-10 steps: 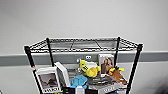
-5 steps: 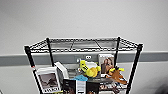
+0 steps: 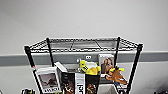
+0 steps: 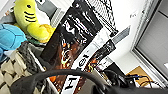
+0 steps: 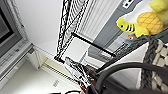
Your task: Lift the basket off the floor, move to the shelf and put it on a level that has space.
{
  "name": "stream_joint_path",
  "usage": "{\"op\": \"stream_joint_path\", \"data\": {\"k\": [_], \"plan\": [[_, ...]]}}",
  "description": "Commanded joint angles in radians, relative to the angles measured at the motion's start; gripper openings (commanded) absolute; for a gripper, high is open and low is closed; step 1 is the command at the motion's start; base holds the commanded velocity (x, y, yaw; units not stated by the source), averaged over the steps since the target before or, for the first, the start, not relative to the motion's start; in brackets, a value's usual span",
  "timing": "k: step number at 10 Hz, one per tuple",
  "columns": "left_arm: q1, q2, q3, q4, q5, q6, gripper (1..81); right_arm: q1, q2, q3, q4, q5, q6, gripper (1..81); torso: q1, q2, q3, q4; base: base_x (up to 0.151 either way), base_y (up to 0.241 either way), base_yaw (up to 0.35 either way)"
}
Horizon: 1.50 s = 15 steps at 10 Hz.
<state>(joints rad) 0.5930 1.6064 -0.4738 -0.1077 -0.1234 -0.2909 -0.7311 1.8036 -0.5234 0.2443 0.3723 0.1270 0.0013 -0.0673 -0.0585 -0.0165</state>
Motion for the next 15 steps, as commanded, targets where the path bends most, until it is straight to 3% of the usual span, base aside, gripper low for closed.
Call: {"op": "stream_joint_path", "data": {"k": [1, 5, 8, 15], "plan": [[-0.265, -0.081, 0.098, 0.051, -0.053, -0.107, 1.0, 0.225, -0.053, 0.122, 0.048, -0.004, -0.006, 1.0, 0.000, 0.000, 0.000, 0.000, 0.000, 0.000, 0.000], [-0.567, -0.118, 0.110, 0.051, 0.077, -0.348, 1.0, 0.386, -0.090, 0.155, 0.173, -0.058, -0.006, 1.0, 0.000, 0.000, 0.000, 0.000, 0.000, 0.000, 0.000], [-0.738, -0.121, 0.107, 0.051, 0.148, -0.471, 1.0, 0.504, -0.103, 0.166, 0.257, -0.096, -0.006, 1.0, 0.000, 0.000, 0.000, 0.000, 0.000, 0.000, 0.000], [-1.057, -0.091, 0.040, 0.049, 0.294, -0.709, 1.0, 0.880, -0.125, 0.128, 0.556, -0.226, -0.004, 1.0, 0.000, 0.000, 0.000, 0.000, 0.000, 0.000, 0.000]]}}
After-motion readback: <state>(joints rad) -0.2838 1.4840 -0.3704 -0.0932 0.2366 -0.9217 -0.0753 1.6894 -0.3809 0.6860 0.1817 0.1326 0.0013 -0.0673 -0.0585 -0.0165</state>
